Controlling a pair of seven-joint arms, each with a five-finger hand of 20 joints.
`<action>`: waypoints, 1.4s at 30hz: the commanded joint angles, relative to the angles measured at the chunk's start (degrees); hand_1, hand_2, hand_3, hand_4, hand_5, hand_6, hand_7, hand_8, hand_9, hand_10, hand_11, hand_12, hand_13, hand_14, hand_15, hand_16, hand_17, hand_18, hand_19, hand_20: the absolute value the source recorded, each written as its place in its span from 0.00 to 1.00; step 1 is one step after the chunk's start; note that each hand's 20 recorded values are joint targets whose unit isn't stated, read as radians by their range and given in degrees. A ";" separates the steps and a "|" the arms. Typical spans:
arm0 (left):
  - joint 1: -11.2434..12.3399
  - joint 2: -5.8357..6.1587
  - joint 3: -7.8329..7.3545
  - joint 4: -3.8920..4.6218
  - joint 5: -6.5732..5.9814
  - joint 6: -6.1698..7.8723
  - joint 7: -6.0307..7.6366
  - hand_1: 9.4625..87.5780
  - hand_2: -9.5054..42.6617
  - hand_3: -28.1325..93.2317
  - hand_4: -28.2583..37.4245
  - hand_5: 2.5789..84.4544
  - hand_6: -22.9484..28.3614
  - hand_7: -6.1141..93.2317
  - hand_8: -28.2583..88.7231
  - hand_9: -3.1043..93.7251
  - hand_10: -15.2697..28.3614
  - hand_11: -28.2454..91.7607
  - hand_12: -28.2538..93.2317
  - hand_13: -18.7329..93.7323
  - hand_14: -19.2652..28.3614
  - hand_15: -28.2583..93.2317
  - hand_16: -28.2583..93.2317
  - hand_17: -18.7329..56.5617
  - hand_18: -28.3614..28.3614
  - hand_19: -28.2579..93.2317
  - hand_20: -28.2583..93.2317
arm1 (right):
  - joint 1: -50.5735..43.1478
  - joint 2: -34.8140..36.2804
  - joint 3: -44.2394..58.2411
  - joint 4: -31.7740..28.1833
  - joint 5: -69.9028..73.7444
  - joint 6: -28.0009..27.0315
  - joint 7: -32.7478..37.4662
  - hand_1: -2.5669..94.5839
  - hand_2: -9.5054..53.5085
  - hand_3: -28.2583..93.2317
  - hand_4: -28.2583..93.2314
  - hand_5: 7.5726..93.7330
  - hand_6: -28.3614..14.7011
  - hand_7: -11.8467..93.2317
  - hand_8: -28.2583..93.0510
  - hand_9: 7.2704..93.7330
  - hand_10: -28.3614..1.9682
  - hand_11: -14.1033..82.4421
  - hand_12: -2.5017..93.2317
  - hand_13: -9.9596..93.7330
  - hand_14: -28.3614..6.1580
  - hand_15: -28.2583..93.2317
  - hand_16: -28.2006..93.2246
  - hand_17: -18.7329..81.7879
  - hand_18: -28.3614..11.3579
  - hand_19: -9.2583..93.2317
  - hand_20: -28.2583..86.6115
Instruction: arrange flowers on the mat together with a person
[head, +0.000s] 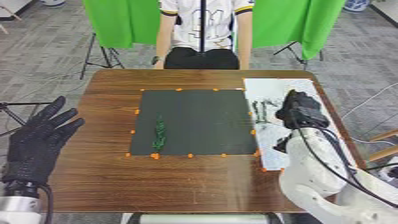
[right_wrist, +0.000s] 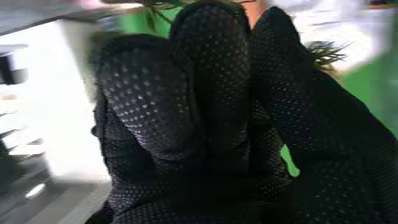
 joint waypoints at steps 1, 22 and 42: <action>-1.07 -0.83 0.13 -0.38 1.31 -0.35 -3.15 0.15 0.32 0.86 0.06 0.37 0.57 0.15 0.17 0.35 0.71 0.38 0.33 0.34 0.86 0.57 0.19 0.13 0.78 0.50 0.34 | 17.04 -10.86 -11.93 2.76 3.31 -2.39 -3.99 0.60 0.00 0.74 0.03 0.98 0.67 0.27 0.26 1.00 0.58 0.52 0.21 1.00 0.67 0.67 0.41 0.66 0.18 1.00 0.32; -6.96 1.29 2.28 0.04 3.20 -0.79 -5.69 0.15 0.32 0.86 0.06 0.37 0.57 0.15 0.17 0.35 0.70 0.38 0.33 0.34 0.87 0.57 0.19 0.13 0.78 0.50 0.34 | 31.08 -29.12 -33.16 23.55 12.24 -6.52 -6.23 0.57 0.00 0.74 0.05 0.98 0.68 0.26 0.26 1.00 0.60 0.53 0.21 0.99 0.66 0.67 0.41 0.66 0.18 1.00 0.32; -9.22 3.49 4.34 1.08 2.44 -1.19 -5.73 0.16 0.31 0.86 0.07 0.37 0.56 0.15 0.17 0.35 0.71 0.38 0.33 0.34 0.87 0.57 0.19 0.14 0.78 0.50 0.34 | 28.43 -31.51 -32.49 25.97 13.95 -14.32 -0.50 0.47 0.19 0.74 0.05 1.00 0.71 0.34 0.10 1.00 0.58 0.61 0.17 1.00 0.64 0.75 0.37 0.70 0.15 1.00 0.35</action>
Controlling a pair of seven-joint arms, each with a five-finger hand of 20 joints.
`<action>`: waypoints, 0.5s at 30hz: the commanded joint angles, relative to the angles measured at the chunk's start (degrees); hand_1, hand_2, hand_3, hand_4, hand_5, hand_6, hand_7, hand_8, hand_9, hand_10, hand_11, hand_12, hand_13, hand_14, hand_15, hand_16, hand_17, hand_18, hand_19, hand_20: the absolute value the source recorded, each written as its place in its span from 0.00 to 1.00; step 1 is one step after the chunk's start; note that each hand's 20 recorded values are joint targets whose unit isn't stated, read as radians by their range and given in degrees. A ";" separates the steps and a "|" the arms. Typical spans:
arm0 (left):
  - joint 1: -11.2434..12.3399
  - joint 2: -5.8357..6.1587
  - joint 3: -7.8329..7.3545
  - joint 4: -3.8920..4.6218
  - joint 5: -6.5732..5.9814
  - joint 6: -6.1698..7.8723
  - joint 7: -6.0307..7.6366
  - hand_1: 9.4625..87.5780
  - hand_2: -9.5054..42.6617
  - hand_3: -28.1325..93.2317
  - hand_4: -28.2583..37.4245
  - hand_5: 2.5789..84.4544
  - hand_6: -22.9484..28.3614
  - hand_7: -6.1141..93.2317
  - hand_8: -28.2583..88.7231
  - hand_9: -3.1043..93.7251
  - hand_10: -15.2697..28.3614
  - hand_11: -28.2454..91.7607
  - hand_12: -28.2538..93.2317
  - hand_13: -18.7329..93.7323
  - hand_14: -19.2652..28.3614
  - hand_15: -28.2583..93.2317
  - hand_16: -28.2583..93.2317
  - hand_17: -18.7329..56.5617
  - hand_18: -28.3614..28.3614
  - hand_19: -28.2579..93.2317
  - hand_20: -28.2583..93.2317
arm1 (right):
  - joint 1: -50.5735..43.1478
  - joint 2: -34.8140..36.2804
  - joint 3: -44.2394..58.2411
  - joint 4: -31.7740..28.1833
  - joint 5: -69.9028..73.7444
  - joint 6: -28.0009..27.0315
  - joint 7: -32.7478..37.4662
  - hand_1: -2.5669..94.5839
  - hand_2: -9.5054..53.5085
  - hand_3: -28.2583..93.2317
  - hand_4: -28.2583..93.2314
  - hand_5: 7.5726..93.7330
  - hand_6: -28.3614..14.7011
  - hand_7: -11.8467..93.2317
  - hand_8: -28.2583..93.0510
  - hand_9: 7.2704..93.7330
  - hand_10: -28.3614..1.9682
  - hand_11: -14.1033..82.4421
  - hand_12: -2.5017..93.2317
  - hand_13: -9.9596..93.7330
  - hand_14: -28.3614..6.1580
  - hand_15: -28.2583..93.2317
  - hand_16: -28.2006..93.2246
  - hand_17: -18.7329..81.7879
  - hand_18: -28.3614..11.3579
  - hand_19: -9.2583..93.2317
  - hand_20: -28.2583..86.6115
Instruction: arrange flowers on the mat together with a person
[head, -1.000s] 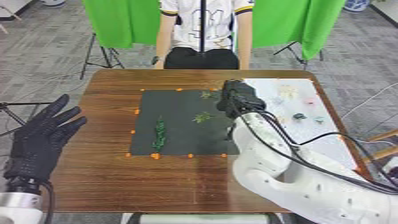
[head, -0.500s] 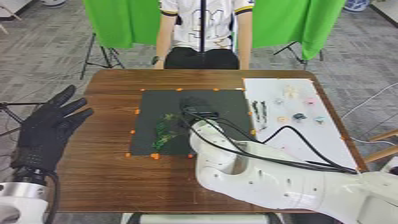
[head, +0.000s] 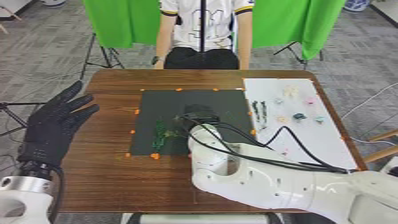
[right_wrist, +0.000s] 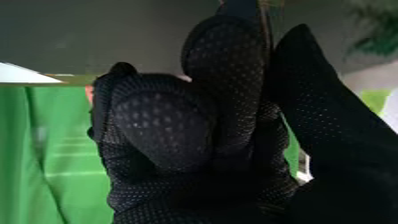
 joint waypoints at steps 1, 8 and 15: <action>0.05 0.42 0.43 0.47 -0.09 -0.79 -0.71 0.16 0.31 0.86 0.07 0.37 0.56 0.15 0.17 0.35 0.71 0.38 0.33 0.34 0.87 0.57 0.19 0.14 0.78 0.50 0.34 | -1.29 -0.88 1.09 -0.90 0.94 -1.17 1.04 0.45 0.20 0.74 0.06 1.00 0.70 0.31 0.11 1.00 0.58 0.60 0.18 1.00 0.65 0.74 0.37 0.70 0.15 1.00 0.35; 0.79 0.00 0.17 0.32 -0.10 -0.64 -1.01 0.16 0.31 0.86 0.07 0.37 0.57 0.15 0.17 0.35 0.70 0.38 0.33 0.34 0.87 0.57 0.19 0.14 0.78 0.50 0.34 | -1.99 -0.24 2.80 -3.47 2.20 -0.45 0.71 0.38 0.22 0.73 0.06 1.00 0.66 0.26 0.11 1.00 0.56 0.57 0.17 1.00 0.65 0.73 0.36 0.71 0.15 1.00 0.33; 2.91 -0.65 -1.15 -0.35 0.14 -0.35 -0.36 0.16 0.31 0.86 0.07 0.37 0.57 0.15 0.17 0.35 0.70 0.38 0.33 0.34 0.87 0.57 0.19 0.13 0.78 0.50 0.34 | -3.97 0.75 5.38 -6.25 1.84 -1.40 -0.53 0.36 0.23 0.73 0.07 1.00 0.65 0.27 0.11 1.00 0.55 0.58 0.17 1.00 0.64 0.73 0.36 0.71 0.16 1.00 0.27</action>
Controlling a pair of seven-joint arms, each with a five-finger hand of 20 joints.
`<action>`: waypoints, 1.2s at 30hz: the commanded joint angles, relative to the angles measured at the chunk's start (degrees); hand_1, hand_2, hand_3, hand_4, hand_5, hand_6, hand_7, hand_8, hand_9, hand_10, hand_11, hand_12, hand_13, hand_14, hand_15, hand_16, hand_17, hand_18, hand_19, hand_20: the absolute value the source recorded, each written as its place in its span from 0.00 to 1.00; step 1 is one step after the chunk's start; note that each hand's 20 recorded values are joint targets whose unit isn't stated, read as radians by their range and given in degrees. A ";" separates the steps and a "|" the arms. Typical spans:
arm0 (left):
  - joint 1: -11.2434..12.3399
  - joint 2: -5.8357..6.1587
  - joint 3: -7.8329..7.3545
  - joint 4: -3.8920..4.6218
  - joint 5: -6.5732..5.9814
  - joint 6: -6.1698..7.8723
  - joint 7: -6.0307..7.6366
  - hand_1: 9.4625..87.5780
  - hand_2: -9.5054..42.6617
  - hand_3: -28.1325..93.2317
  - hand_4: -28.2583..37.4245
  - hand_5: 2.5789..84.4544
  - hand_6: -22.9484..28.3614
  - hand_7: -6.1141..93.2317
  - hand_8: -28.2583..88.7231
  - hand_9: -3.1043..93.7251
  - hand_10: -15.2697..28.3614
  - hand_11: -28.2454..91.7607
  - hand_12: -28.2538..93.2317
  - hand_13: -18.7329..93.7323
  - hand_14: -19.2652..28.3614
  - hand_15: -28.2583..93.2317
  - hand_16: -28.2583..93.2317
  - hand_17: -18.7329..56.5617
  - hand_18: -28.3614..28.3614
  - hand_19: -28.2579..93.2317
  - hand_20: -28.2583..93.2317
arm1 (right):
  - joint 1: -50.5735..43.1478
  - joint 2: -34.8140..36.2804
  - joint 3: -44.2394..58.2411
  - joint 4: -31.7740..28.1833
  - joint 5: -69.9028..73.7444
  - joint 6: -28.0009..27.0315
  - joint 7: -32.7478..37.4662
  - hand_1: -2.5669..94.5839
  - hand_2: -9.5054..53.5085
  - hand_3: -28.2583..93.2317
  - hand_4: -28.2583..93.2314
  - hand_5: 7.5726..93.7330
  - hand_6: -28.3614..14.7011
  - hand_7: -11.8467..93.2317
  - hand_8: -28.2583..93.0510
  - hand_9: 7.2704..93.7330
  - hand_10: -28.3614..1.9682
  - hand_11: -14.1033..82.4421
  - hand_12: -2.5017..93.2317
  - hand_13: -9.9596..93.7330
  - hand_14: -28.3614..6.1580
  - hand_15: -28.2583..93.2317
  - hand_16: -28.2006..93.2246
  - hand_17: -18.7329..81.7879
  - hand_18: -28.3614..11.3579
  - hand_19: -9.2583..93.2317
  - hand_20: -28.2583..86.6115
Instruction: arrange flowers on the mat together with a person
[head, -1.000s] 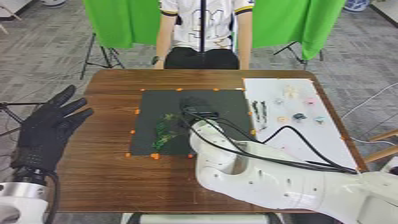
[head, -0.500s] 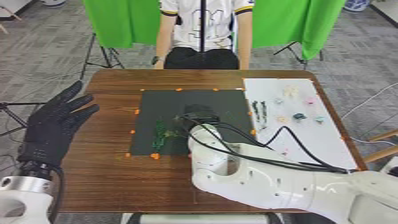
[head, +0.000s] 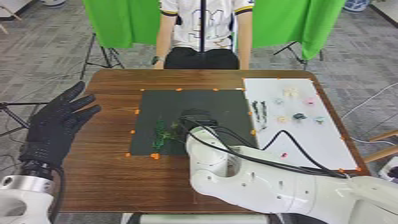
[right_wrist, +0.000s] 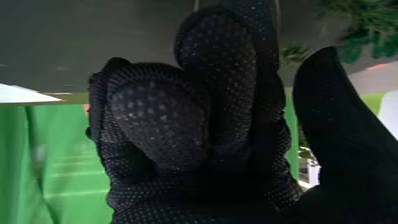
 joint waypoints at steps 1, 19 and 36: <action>3.61 -0.16 -1.29 -0.53 -0.79 0.49 0.95 0.16 0.31 0.86 0.07 0.37 0.57 0.15 0.17 0.35 0.70 0.38 0.33 0.34 0.86 0.57 0.19 0.13 0.78 0.50 0.34 | -1.68 1.33 2.57 -3.75 -1.22 0.71 -1.23 0.36 0.24 0.73 0.07 1.00 0.64 0.27 0.11 1.00 0.55 0.58 0.17 1.00 0.64 0.73 0.36 0.71 0.16 1.00 0.24; 9.75 0.08 -2.12 -1.52 -2.38 1.53 7.53 0.16 0.32 0.86 0.08 0.37 0.57 0.15 0.17 0.35 0.70 0.38 0.33 0.34 0.86 0.57 0.19 0.13 0.78 0.50 0.34 | -12.67 15.59 13.10 -14.85 -4.00 18.81 -6.87 0.30 0.30 0.73 0.08 0.90 0.58 0.23 0.13 1.00 0.46 0.47 0.19 0.99 0.60 0.70 0.39 0.67 0.15 1.00 0.16; 11.96 -5.37 -5.42 -0.83 -1.01 -0.43 9.18 0.12 0.32 0.85 0.03 0.37 0.54 0.15 0.17 0.35 0.70 0.38 0.33 0.34 0.86 0.57 0.19 0.14 0.79 0.51 0.35 | -38.85 23.98 48.08 -23.87 46.03 42.31 -46.33 0.19 0.37 0.80 0.05 0.62 0.53 0.23 0.14 0.71 0.23 0.35 0.18 0.69 0.24 0.68 0.32 0.36 0.00 0.72 0.27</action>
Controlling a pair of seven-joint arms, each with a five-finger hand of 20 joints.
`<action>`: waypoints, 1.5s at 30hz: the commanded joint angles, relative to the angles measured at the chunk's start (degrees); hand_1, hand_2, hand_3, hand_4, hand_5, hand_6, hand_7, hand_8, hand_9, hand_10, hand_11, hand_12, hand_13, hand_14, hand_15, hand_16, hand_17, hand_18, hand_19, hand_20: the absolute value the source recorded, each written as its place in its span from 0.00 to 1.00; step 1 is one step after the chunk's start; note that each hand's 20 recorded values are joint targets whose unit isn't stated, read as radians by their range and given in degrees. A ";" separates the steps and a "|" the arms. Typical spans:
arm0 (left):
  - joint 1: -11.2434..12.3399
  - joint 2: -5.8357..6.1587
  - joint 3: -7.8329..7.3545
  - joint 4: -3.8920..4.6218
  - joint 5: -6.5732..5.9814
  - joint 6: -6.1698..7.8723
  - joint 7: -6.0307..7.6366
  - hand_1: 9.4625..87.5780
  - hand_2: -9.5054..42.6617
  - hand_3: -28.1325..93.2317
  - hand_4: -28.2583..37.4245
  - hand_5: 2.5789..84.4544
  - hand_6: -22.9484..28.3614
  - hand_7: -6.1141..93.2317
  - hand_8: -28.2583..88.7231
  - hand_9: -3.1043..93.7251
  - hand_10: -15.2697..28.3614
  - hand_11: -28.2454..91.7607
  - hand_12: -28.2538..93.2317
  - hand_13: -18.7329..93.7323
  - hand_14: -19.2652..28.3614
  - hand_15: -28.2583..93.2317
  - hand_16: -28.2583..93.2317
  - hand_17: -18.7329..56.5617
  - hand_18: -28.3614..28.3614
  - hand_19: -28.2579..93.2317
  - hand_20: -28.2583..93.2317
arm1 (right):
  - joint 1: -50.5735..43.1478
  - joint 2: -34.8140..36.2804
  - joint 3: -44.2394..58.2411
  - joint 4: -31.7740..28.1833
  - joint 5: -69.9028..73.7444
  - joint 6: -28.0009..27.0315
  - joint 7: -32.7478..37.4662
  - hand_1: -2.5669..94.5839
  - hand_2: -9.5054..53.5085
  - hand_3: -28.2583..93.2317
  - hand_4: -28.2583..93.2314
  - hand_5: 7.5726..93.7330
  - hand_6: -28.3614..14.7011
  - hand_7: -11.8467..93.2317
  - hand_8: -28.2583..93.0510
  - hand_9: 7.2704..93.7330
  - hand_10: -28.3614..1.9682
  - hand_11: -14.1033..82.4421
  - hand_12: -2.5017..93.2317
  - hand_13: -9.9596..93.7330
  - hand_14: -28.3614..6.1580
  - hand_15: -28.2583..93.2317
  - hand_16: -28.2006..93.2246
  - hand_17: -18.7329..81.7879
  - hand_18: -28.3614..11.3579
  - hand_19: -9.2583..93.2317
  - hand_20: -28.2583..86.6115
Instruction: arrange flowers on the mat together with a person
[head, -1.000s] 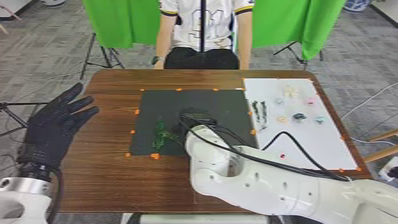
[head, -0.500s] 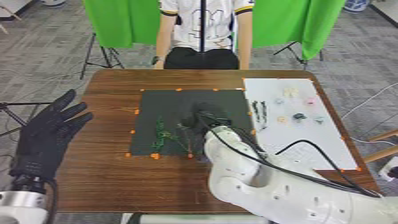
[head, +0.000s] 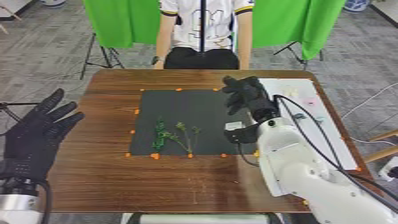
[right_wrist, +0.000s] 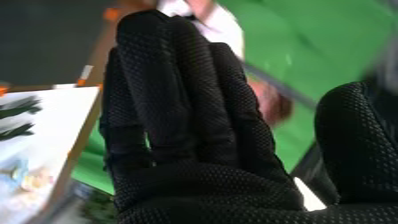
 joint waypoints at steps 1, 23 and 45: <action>3.95 -1.21 -0.98 1.14 -1.28 0.09 3.75 0.11 0.31 0.85 0.02 0.37 0.54 0.15 0.17 0.35 0.69 0.38 0.33 0.35 0.86 0.57 0.19 0.14 0.79 0.51 0.35 | -10.18 2.63 12.50 0.39 24.91 -0.06 -17.61 0.19 0.37 0.80 0.05 0.61 0.53 0.23 0.14 0.69 0.23 0.34 0.18 0.67 0.23 0.68 0.32 0.35 0.00 0.71 0.27; 7.68 -1.24 -2.47 1.46 -4.97 2.15 9.04 0.08 0.31 0.85 0.00 0.36 0.51 0.15 0.17 0.35 0.67 0.36 0.34 0.36 0.86 0.57 0.20 0.14 0.81 0.54 0.38 | -21.54 3.13 23.68 1.57 52.22 -8.27 -34.96 0.15 0.37 0.84 0.02 0.51 0.56 0.22 0.14 0.57 0.26 0.30 0.17 0.55 0.15 0.61 0.31 0.28 0.01 0.61 0.34; 5.97 1.05 -1.30 1.81 -4.31 1.22 6.51 0.10 0.31 0.85 0.00 0.34 0.51 0.15 0.17 0.35 0.67 0.35 0.33 0.35 0.86 0.57 0.20 0.13 0.81 0.53 0.38 | -21.98 3.52 23.58 1.56 52.47 -8.12 -35.20 0.15 0.37 0.84 0.02 0.52 0.56 0.22 0.14 0.57 0.27 0.30 0.17 0.55 0.15 0.61 0.31 0.28 0.01 0.60 0.35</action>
